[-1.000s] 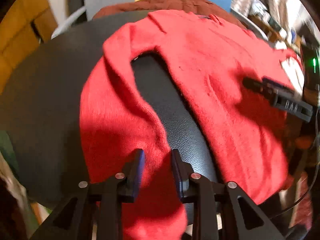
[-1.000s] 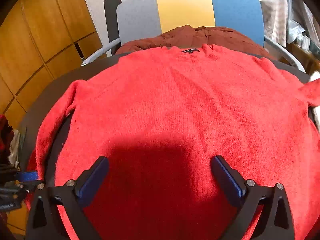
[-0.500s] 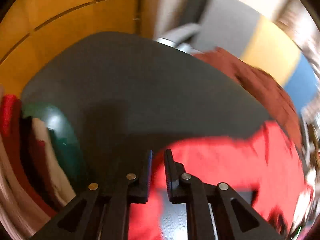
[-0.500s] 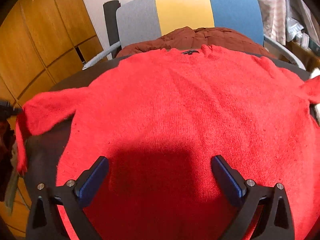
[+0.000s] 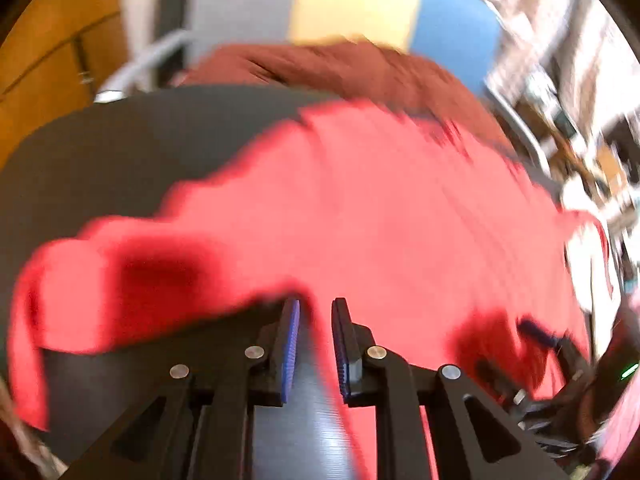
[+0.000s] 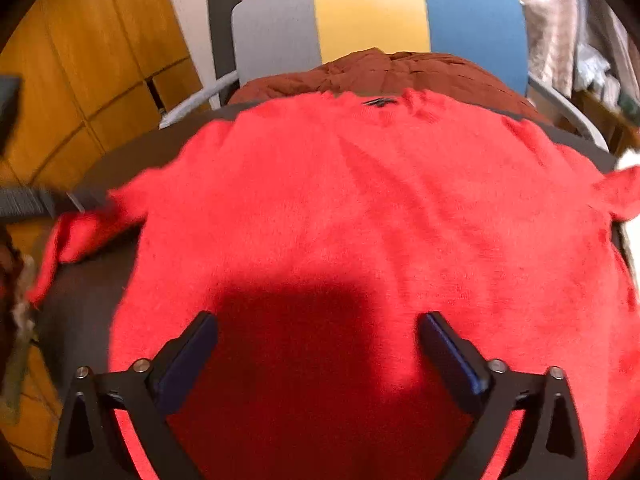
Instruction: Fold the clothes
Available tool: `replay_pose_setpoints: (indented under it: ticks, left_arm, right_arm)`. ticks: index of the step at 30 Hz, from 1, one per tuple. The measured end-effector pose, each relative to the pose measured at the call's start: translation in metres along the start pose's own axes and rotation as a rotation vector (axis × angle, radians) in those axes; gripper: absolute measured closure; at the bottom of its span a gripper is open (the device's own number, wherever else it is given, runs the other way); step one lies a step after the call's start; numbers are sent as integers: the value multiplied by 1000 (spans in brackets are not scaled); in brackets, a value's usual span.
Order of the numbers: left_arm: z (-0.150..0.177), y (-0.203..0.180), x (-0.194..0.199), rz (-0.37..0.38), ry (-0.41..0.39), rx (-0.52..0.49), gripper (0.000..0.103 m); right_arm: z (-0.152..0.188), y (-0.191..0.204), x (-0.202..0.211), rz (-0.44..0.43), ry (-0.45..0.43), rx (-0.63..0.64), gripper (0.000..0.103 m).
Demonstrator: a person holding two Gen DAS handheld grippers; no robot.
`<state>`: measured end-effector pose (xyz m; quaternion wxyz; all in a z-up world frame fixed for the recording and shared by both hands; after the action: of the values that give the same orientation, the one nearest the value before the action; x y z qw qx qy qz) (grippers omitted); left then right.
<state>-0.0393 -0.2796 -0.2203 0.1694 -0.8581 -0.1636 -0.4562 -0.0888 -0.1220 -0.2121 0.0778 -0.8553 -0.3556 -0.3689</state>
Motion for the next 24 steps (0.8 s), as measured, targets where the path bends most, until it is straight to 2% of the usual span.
replay_pose_setpoints:
  ticks: [2, 6, 7, 9, 10, 12, 15, 16, 21, 24]
  left_arm:
    - [8, -23, -12, -9, 10, -47, 87]
    - [11, -43, -30, -70, -22, -114, 88]
    - [11, -41, -31, -74, -24, -120, 84]
    - [10, -32, -32, -81, -29, -116, 88]
    - [13, -26, -28, -79, -24, -116, 100]
    - [16, -14, -22, -80, -16, -116, 101]
    - [3, 9, -19, -140, -39, -124, 101]
    - [9, 27, -6, -157, -41, -124, 100]
    - [-10, 92, -12, -283, -39, -88, 99]
    - [-18, 128, -15, -365, -39, -66, 99]
  right_arm:
    - [-3, -30, 12, 92, -16, 51, 6]
    - [23, -97, 15, 260, 73, 69, 6]
    - [30, -107, 17, 240, 69, 17, 5]
    - [37, -111, 25, 207, 39, -82, 4]
    - [40, -106, 26, 210, 40, -81, 1]
    - [43, -88, 25, 211, 46, -78, 0]
    - [45, -53, 21, 171, 53, -78, 0]
    - [44, -42, 18, 155, 55, -77, 0]
    - [44, 30, 5, 52, 64, -23, 0]
    - [44, 63, -2, 19, 57, 10, 0]
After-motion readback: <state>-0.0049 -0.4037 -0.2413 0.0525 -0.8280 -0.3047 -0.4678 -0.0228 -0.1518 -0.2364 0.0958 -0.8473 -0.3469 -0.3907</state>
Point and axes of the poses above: each gripper's, at about its wrist camera, not at the fingertips, and x roughly against the way its jaws point, y to its left, z to its underside, the point moved 8 cm from there along -x, roughly the way its jaws point, and after that the axes turned 6 degrees about -y, right-handed, at the moved point
